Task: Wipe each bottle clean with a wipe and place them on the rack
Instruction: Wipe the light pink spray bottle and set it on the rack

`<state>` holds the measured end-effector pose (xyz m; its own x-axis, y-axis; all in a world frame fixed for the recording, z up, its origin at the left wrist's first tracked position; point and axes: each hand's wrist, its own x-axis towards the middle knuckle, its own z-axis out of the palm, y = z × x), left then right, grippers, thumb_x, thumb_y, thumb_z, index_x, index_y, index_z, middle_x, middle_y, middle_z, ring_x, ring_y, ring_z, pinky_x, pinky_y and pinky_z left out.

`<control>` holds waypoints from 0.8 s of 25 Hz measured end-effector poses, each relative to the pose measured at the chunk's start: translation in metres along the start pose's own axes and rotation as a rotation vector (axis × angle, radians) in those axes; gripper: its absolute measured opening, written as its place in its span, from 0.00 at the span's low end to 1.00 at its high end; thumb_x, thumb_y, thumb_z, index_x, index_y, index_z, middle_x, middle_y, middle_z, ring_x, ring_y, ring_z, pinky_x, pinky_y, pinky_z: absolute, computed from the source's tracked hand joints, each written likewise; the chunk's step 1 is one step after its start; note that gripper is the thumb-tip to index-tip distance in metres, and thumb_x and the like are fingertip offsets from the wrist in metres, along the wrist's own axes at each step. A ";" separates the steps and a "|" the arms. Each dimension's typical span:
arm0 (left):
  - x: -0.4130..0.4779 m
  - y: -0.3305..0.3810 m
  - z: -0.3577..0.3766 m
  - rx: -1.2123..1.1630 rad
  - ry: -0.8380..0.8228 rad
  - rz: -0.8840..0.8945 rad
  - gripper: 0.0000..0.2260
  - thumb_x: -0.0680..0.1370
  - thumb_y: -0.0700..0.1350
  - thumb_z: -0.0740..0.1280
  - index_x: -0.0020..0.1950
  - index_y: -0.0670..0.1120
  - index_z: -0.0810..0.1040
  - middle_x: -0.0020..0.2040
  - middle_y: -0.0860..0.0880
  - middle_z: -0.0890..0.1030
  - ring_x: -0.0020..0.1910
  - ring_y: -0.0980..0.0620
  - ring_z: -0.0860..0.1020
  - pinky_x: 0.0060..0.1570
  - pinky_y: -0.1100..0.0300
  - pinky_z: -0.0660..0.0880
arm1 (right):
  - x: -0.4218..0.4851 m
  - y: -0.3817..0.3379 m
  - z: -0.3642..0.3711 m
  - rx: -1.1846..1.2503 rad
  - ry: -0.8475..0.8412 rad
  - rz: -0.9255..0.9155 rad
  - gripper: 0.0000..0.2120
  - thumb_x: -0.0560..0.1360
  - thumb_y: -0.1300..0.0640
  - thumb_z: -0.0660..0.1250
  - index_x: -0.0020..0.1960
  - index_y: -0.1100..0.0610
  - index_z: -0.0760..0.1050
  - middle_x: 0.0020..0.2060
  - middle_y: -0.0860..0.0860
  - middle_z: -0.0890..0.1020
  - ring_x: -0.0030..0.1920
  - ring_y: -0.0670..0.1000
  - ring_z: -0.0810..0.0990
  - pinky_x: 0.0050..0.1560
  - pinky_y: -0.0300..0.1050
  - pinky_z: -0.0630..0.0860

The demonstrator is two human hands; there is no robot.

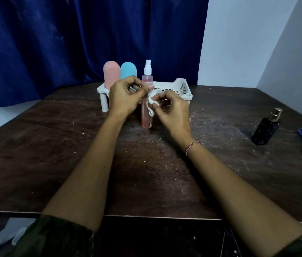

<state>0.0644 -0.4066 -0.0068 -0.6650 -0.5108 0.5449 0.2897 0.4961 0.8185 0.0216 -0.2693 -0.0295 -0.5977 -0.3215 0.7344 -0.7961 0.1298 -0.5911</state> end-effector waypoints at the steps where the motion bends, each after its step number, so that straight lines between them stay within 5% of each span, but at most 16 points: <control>1: 0.000 0.001 0.000 0.007 0.004 -0.002 0.07 0.67 0.52 0.75 0.35 0.54 0.78 0.34 0.50 0.82 0.32 0.51 0.79 0.40 0.42 0.80 | 0.000 0.001 0.000 0.016 0.011 0.022 0.06 0.68 0.66 0.71 0.44 0.59 0.77 0.41 0.52 0.82 0.40 0.49 0.79 0.45 0.48 0.78; 14: -0.003 0.003 0.002 0.009 0.005 -0.016 0.13 0.61 0.60 0.73 0.36 0.52 0.80 0.35 0.48 0.83 0.33 0.45 0.81 0.40 0.43 0.80 | -0.008 -0.009 -0.002 -0.327 -0.134 -0.208 0.07 0.72 0.60 0.69 0.48 0.62 0.77 0.46 0.56 0.77 0.43 0.56 0.78 0.43 0.52 0.77; 17: -0.002 0.003 0.001 0.011 0.015 -0.004 0.12 0.61 0.60 0.73 0.34 0.54 0.79 0.34 0.49 0.83 0.32 0.50 0.79 0.40 0.47 0.80 | -0.011 -0.013 0.002 -0.492 -0.193 -0.358 0.10 0.73 0.62 0.67 0.53 0.64 0.76 0.49 0.58 0.77 0.47 0.59 0.78 0.42 0.50 0.76; 20: -0.003 0.004 0.002 0.028 0.021 0.012 0.08 0.66 0.54 0.75 0.34 0.54 0.79 0.33 0.52 0.81 0.31 0.56 0.76 0.40 0.51 0.78 | -0.009 -0.012 0.003 -0.444 -0.166 -0.289 0.09 0.74 0.61 0.66 0.52 0.64 0.76 0.49 0.58 0.77 0.46 0.58 0.78 0.44 0.50 0.75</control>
<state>0.0660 -0.4023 -0.0057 -0.6470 -0.5189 0.5587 0.2778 0.5220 0.8065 0.0369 -0.2710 -0.0306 -0.3548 -0.5412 0.7624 -0.9103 0.3859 -0.1497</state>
